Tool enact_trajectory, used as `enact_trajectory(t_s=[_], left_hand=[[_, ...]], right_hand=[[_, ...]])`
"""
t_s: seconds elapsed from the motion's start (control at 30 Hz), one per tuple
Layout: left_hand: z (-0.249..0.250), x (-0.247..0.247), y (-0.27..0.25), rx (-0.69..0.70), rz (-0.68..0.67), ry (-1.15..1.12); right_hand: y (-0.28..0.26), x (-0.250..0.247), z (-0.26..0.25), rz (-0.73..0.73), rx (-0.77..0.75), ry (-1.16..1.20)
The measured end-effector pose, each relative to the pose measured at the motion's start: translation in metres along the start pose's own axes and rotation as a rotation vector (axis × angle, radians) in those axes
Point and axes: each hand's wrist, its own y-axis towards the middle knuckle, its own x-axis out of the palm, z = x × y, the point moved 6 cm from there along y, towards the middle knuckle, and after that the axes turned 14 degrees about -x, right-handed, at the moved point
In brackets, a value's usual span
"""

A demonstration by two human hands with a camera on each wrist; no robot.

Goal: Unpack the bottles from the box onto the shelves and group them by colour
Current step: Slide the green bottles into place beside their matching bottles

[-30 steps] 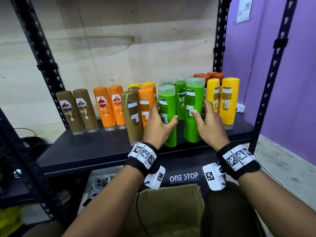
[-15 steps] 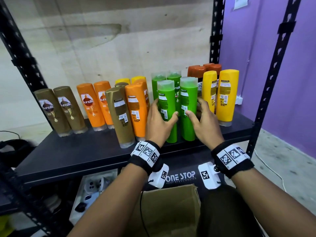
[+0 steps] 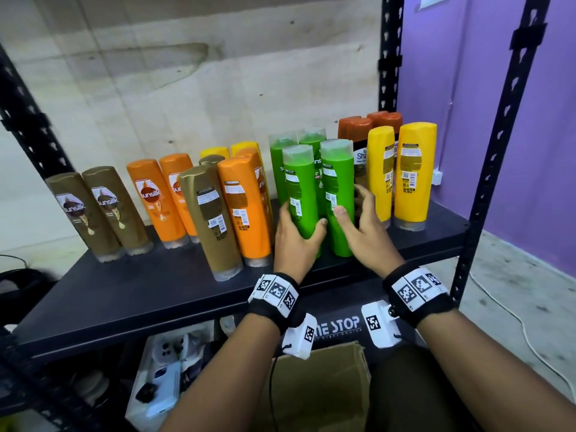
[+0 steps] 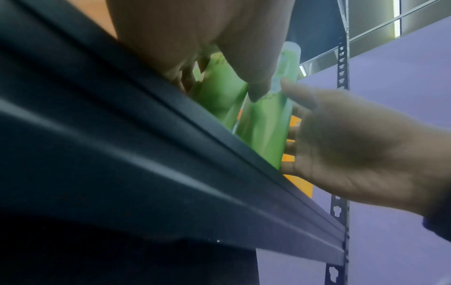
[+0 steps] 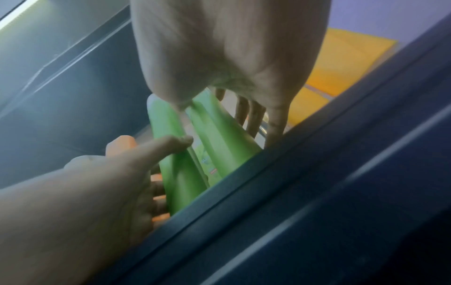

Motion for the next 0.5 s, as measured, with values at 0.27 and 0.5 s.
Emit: enact_trajectory(t_s=[0.27,0.5], left_hand=[[-0.020,0.008,-0.001,-0.077,-0.051,0.016],[-0.019,0.008,-0.001,-0.036,-0.032,0.038]], right_hand=[[0.001,0.016,0.030,-0.023,0.236,0.286],[0.000,0.012,0.022,0.028,0.172,0.169]])
